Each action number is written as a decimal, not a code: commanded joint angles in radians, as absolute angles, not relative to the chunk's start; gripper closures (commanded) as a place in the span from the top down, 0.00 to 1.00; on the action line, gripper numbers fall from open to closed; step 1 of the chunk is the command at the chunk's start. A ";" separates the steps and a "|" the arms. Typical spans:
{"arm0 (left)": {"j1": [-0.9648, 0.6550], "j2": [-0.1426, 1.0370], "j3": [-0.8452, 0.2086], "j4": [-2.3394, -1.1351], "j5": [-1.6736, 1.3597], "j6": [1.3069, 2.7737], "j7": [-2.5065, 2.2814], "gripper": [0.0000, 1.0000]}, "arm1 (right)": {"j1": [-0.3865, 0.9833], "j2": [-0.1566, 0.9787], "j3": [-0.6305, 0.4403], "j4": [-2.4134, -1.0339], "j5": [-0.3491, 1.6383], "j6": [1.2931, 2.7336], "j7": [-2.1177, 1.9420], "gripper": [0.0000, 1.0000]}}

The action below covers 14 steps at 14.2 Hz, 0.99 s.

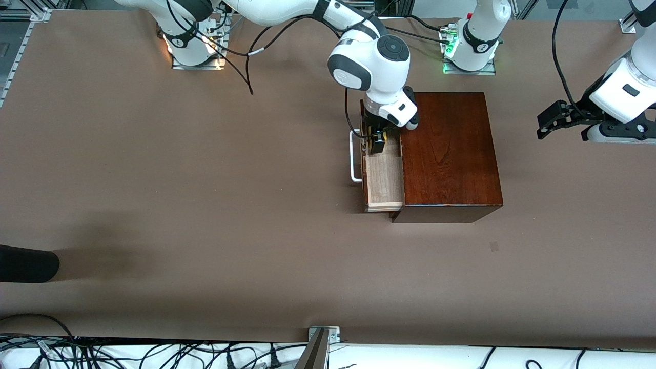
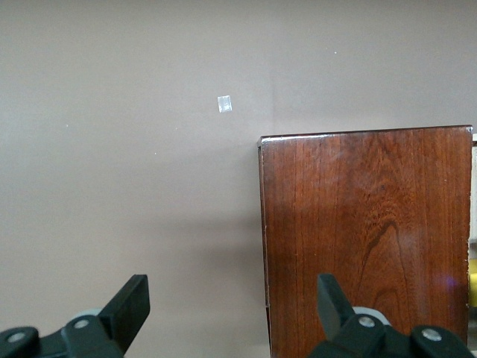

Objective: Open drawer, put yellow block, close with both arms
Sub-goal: 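Lower the cube into the drawer and open the right gripper, then lift the right gripper away from the drawer and retract it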

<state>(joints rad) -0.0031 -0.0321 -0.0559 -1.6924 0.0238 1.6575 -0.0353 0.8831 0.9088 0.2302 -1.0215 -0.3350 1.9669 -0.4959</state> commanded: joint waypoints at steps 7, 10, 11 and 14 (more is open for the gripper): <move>-0.002 -0.034 -0.058 -1.674 0.000 1.635 -0.031 1.00 | 0.830 0.763 0.236 -0.945 -0.272 1.870 -0.413 1.00; -0.012 -0.032 -0.060 -1.671 0.000 1.620 -0.005 1.00 | 0.727 0.669 0.233 -0.949 -0.186 1.801 -0.416 1.00; -0.017 -0.031 -0.061 -1.660 -0.002 1.599 0.015 1.00 | 0.700 0.628 0.233 -0.966 -0.161 1.798 -0.416 1.00; -0.026 0.018 -0.101 -1.585 -0.037 1.478 0.102 1.00 | 0.554 0.438 0.235 -1.133 -0.127 1.759 -0.414 1.00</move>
